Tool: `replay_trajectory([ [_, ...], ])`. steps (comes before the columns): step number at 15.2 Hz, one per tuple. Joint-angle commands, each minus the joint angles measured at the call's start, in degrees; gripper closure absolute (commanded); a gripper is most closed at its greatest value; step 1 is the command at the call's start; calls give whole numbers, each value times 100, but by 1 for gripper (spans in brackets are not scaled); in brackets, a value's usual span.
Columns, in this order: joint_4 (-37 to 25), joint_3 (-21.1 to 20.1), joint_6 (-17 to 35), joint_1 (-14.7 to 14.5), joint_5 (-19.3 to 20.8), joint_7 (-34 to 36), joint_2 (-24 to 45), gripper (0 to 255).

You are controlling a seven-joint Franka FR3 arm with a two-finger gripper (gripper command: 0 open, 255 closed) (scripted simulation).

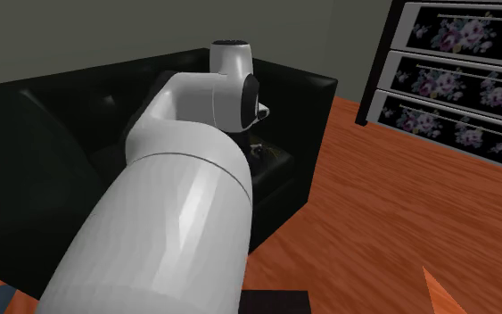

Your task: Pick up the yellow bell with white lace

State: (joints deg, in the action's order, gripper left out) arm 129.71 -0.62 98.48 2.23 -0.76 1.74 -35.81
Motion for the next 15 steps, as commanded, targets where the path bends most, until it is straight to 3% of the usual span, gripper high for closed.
replay_trajectory([
  [1,-97,-120,299,48,-11,301,314,0],
  [8,-829,-427,1172,251,143,1275,1689,0],
  [15,-1959,-585,1667,404,521,2266,3132,0],
])
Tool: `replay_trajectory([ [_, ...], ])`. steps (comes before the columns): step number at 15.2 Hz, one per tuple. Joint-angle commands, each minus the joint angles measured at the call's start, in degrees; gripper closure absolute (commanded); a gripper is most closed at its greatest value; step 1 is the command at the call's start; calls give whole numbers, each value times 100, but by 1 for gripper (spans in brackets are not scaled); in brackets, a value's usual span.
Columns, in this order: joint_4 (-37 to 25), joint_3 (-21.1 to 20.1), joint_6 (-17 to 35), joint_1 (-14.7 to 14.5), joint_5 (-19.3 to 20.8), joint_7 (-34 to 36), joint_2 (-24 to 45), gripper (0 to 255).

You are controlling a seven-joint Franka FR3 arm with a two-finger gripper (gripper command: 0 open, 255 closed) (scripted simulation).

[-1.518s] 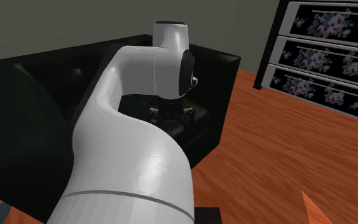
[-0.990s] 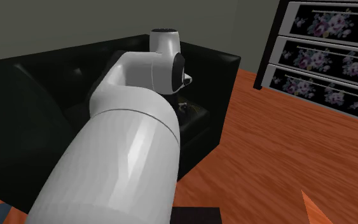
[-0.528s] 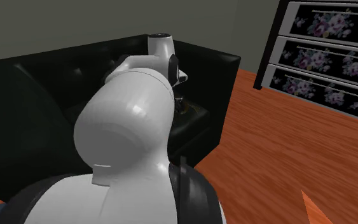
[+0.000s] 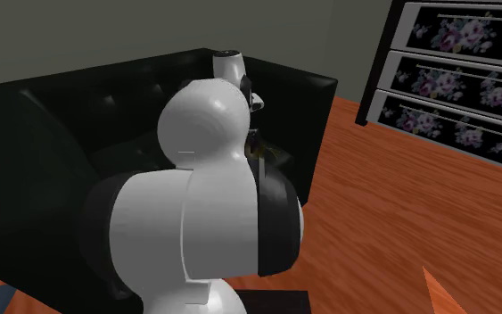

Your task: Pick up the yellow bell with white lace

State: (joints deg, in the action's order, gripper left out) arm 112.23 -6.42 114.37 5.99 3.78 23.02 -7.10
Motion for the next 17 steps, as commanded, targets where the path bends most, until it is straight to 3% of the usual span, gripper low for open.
replay_trajectory([
  [1,-406,-12,116,41,131,275,471,0],
  [5,-1236,9,183,56,380,780,1289,0],
  [14,-755,23,741,56,428,854,1370,0],
  [15,-741,22,746,56,427,854,1360,255],
  [17,-738,21,744,56,427,856,1356,255],
])
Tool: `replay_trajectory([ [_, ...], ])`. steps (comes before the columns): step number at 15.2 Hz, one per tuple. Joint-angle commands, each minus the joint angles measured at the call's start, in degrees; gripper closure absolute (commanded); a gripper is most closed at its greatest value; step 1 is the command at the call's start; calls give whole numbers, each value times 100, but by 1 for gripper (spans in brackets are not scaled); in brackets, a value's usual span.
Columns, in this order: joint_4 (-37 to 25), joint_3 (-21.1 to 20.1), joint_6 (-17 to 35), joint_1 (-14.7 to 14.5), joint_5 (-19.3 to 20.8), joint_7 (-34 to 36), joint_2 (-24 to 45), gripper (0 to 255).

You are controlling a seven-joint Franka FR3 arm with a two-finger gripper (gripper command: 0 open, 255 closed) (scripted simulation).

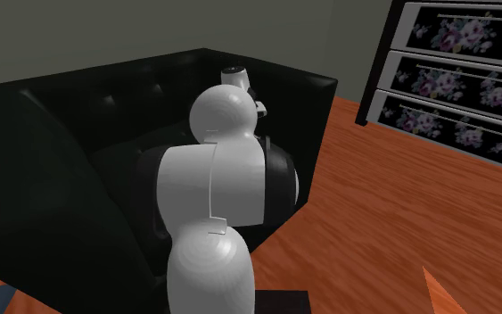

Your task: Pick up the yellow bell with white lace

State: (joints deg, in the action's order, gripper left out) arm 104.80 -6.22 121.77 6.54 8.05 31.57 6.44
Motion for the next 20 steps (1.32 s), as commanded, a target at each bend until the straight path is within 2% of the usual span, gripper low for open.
replay_trajectory([
  [1,4,1,4,1,1,1,3,255],
  [7,-12,2,1,2,2,-1,15,255],
  [20,-892,-13,-967,-7,-69,-123,-79,255],
])
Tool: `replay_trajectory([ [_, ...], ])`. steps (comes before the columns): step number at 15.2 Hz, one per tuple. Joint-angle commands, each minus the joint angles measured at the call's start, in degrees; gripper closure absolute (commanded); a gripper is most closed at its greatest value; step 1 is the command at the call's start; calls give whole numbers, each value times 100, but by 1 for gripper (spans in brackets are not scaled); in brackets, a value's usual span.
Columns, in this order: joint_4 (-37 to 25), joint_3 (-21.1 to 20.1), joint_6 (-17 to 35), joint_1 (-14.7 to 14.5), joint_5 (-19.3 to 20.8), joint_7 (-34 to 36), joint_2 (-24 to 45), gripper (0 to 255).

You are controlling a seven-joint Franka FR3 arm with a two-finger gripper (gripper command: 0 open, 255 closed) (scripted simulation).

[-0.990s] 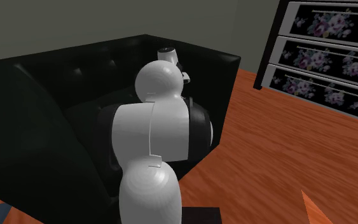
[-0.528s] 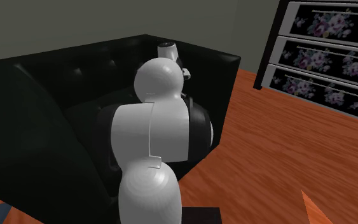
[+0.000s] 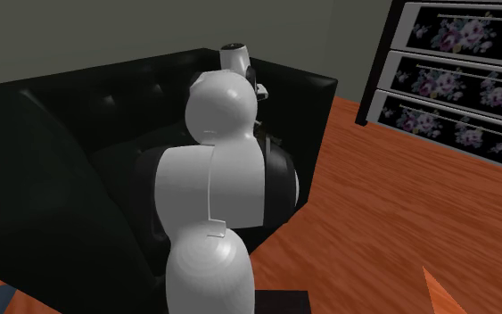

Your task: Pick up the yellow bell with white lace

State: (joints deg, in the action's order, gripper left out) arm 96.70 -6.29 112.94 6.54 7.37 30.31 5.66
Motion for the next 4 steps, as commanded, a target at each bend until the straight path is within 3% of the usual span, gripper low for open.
replay_trajectory([
  [1,-160,-7,-161,-9,-4,-5,1,255],
  [4,-253,-8,-250,-10,-8,-14,4,255],
])
